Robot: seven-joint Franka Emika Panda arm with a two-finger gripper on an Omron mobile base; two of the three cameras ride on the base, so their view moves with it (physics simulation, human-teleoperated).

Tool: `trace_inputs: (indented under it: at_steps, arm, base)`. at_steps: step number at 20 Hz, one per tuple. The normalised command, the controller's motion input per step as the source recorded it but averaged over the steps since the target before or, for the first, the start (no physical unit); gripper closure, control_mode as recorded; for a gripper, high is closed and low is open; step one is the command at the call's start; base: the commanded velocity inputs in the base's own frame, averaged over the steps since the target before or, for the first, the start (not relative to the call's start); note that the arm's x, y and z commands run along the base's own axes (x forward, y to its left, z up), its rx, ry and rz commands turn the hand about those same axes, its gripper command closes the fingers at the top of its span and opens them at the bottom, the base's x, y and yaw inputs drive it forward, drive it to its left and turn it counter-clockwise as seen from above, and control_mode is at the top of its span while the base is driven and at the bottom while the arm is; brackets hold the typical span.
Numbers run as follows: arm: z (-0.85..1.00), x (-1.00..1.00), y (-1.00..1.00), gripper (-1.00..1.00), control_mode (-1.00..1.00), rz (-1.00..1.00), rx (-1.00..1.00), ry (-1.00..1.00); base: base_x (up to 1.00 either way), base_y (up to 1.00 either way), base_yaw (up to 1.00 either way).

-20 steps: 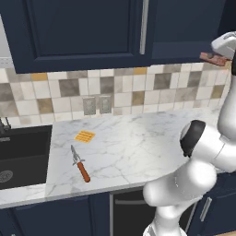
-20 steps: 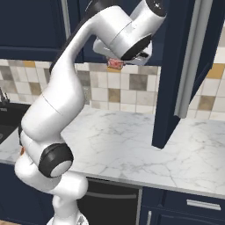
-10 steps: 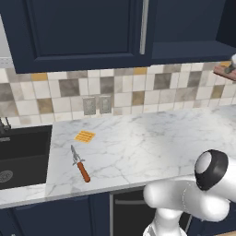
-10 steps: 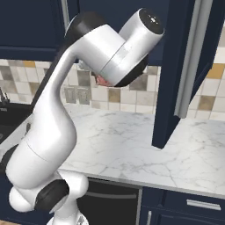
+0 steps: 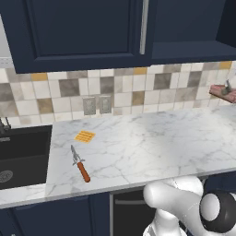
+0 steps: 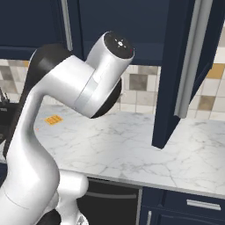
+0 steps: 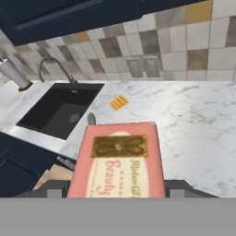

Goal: Open the cabinet. Pick the bar soap and place it next to the sink. Then close the cabinet.

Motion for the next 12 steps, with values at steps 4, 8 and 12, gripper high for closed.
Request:
trace_inputs:
  at_steps: [4, 8, 12]
  arm:
    - [-0.28, 0.01, 0.85, 1.00, -1.00, -0.03, -0.04, 0.00]
    - [-0.46, 0.02, 0.67, 1.00, -1.00, -0.07, 0.00, 0.00]
    - [-0.54, 0.00, 0.31, 1.00, -1.00, -0.07, 0.00, 0.00]
  base:
    - [0.00, 0.00, 0.00]
    - [0.00, 0.00, 0.00]
    - [0.00, 0.00, 0.00]
